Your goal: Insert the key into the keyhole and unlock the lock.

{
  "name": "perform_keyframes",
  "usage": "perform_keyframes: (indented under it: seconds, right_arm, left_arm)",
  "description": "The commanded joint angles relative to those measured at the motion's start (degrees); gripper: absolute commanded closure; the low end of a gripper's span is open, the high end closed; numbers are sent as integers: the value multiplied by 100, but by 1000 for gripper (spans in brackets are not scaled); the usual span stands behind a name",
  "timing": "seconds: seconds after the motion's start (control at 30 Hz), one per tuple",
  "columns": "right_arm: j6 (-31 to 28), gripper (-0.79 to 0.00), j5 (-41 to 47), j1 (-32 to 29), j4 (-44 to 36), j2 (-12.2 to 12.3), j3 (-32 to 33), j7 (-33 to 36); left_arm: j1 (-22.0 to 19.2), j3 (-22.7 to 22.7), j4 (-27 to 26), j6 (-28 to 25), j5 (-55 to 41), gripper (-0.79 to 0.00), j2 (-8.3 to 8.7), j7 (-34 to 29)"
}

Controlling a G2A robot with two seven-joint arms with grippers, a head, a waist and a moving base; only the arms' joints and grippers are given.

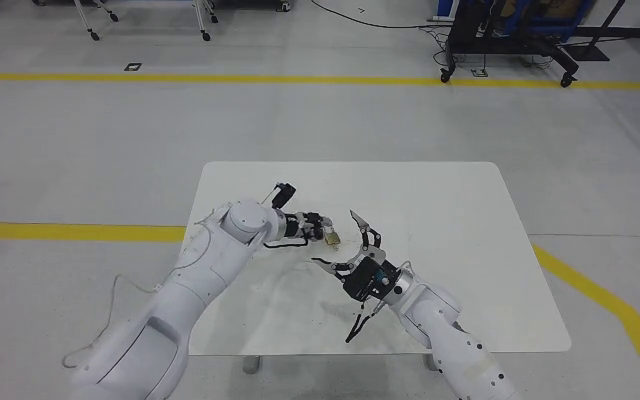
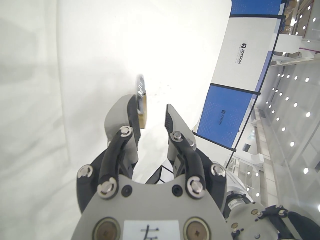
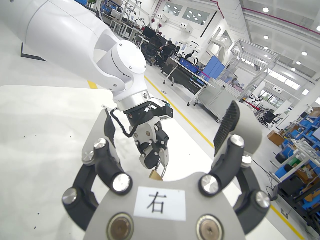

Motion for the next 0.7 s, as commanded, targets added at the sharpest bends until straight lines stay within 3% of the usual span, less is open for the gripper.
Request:
perform_keyframes:
  seconds: [0.0, 0.1, 0.2, 0.3, 0.37, 0.47, 0.57, 0.67]
  right_arm:
    - [0, -785, 0, 0, 0, 0, 0, 0]
    - [0, -785, 0, 0, 0, 0, 0, 0]
    - [0, -785, 0, 0, 0, 0, 0, 0]
    - [0, -785, 0, 0, 0, 0, 0, 0]
    - [-41, -785, 191, -1, 3, -6, 2, -40]
    - [-85, -785, 870, 53, 116, -1, 255, -406]
    - [-26, -785, 1230, -33, 100, 38, 617, -939]
    - [12, -785, 1497, -291, -69, 94, 1048, -1659]
  left_arm:
    - [-77, -45, 152, -116, -91, -785, -24, -61]
    - [-155, -223, 306, -303, -298, -785, -3, -229]
    - [-110, -646, 333, -676, -749, -785, 126, -470]
    - [78, -1115, 78, -1192, -787, -785, 376, -630]
    - [314, -1510, -367, -1508, -577, -785, 607, -550]
    - [1022, -2347, -1676, -1660, -54, -785, 1018, -249]
    - [2251, -3424, -3815, -1291, 813, -785, 1403, 201]
    - [3561, -4372, -5856, -750, 1354, -785, 1606, 527]
